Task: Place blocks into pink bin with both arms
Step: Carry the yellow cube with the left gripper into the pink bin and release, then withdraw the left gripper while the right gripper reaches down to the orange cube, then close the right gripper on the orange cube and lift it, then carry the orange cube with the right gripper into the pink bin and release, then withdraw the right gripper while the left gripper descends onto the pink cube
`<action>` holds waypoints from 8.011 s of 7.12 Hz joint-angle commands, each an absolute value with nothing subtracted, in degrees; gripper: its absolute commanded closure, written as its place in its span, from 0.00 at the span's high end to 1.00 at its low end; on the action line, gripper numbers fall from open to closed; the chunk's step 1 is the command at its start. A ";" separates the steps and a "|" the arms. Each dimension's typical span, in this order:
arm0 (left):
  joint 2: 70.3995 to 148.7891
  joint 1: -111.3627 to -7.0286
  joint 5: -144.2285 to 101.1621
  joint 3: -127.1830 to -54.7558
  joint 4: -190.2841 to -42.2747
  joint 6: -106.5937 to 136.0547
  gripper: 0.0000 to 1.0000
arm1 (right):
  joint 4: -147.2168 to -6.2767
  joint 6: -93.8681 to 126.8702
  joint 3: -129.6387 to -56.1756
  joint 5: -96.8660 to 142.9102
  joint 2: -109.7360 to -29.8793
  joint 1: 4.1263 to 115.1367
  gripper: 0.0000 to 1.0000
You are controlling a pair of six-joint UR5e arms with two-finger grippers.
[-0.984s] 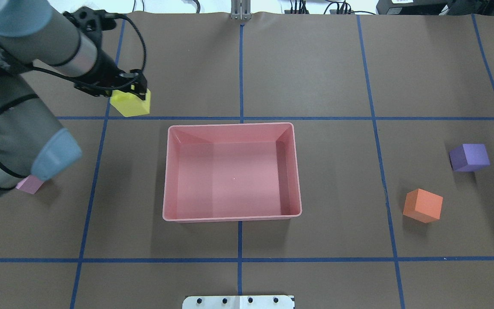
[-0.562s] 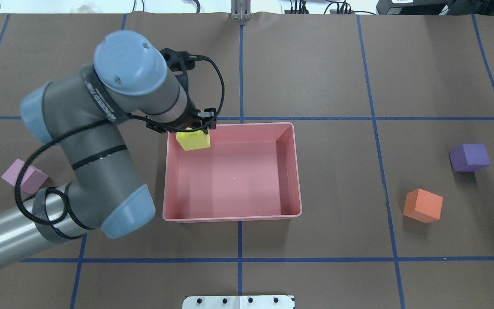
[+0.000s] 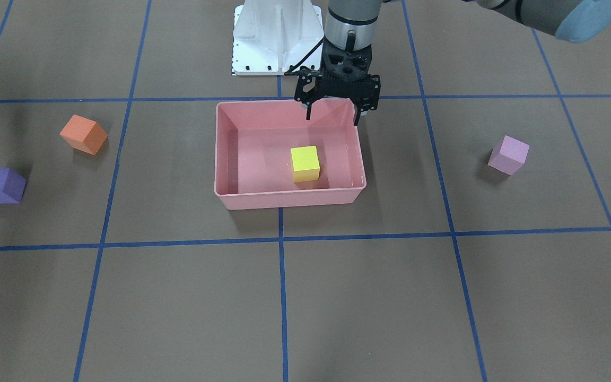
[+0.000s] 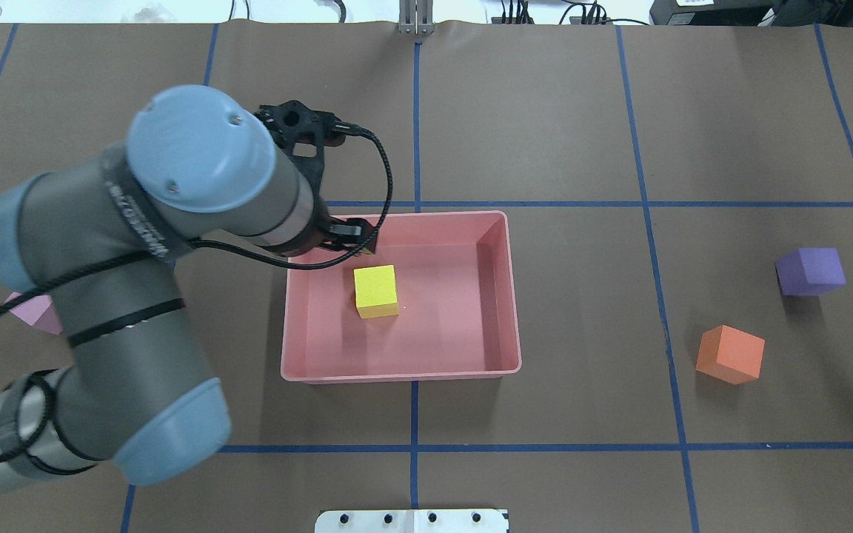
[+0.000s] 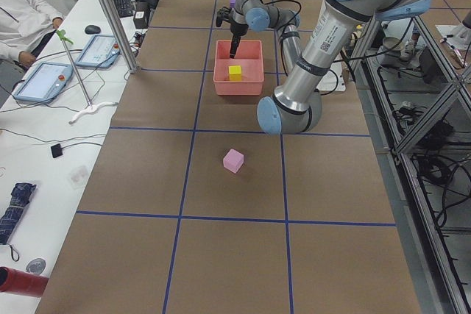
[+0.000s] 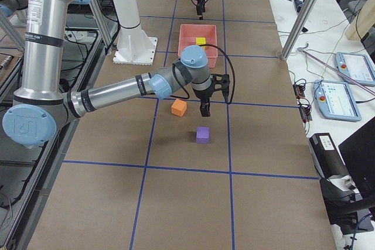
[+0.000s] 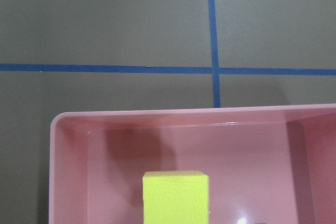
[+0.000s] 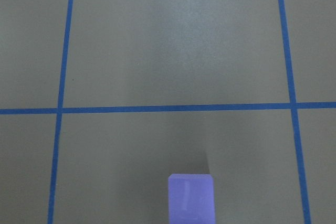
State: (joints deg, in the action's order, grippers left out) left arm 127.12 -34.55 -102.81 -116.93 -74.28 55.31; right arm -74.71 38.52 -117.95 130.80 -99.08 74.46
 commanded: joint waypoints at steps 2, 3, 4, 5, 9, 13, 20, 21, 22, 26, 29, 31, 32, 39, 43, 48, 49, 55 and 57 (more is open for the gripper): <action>116.04 -50.32 -107.13 -121.55 -71.19 31.79 1.00 | -74.71 56.61 -123.55 122.32 -99.40 62.12 0.99; 115.49 -52.45 -109.40 -121.55 -71.19 30.25 1.00 | -74.71 64.35 -125.31 115.47 -99.49 54.66 0.99; 115.49 -52.47 -109.60 -121.55 -71.28 30.32 1.00 | -74.71 71.04 -126.29 109.40 -99.67 47.97 0.99; 115.49 -52.47 -109.60 -121.64 -71.28 30.32 1.00 | -74.71 77.89 -126.39 99.59 -99.93 39.46 0.99; 115.58 -52.29 -109.60 -121.64 -71.28 30.41 1.00 | -62.41 87.50 -124.12 88.28 -109.33 27.02 0.99; 115.49 -52.03 -109.60 -121.64 -71.37 30.58 1.00 | -54.58 88.77 -117.42 84.55 -108.37 24.52 0.99; 115.40 -51.94 -109.60 -121.55 -71.37 30.76 1.00 | -55.28 88.51 -116.80 79.89 -107.93 20.04 0.00; 115.40 -52.03 -109.60 -121.64 -71.37 30.41 1.00 | -55.37 88.42 -119.24 80.33 -107.41 20.65 0.00; 115.31 -52.29 -109.60 -121.64 -71.45 29.71 1.00 | -56.07 87.98 -121.01 81.12 -105.31 22.48 0.00; 103.04 -55.96 -115.62 -120.94 -86.36 24.30 1.00 | -98.62 87.89 -121.11 89.12 -65.81 30.50 0.00; 93.63 -60.38 -118.39 -117.02 -93.81 14.25 1.00 | -102.39 87.80 -111.13 88.77 -51.20 28.49 0.00; 87.14 -60.38 -122.06 -110.42 -111.01 14.15 1.00 | -102.22 84.75 -110.56 87.28 -49.66 26.46 0.99; 83.62 -60.38 -122.43 -108.30 -117.97 14.32 1.00 | -102.22 82.81 -110.57 87.36 -49.31 26.46 1.00; 79.01 -54.70 -121.47 -100.90 -135.96 27.24 1.00 | -101.87 50.06 -116.10 109.47 -59.04 49.61 1.00; 78.84 -49.94 -118.23 -100.81 -137.02 28.30 1.00 | -101.43 36.77 -116.10 115.84 -64.85 57.20 1.00; 79.10 -46.76 -115.75 -98.53 -137.02 28.74 1.00 | -94.76 33.85 -116.46 117.16 -72.32 58.62 1.00; 79.10 -45.80 -115.66 -98.53 -137.02 29.09 1.00 | -94.57 31.05 -116.46 118.20 -73.90 59.93 1.00; 80.68 -45.00 -116.80 -100.88 -136.33 29.79 0.17 | -94.57 20.00 -116.11 121.44 -78.82 65.80 1.00; 84.17 -47.27 -119.70 -109.72 -123.58 30.23 0.17 | -94.48 12.95 -116.02 122.96 -83.21 69.59 1.00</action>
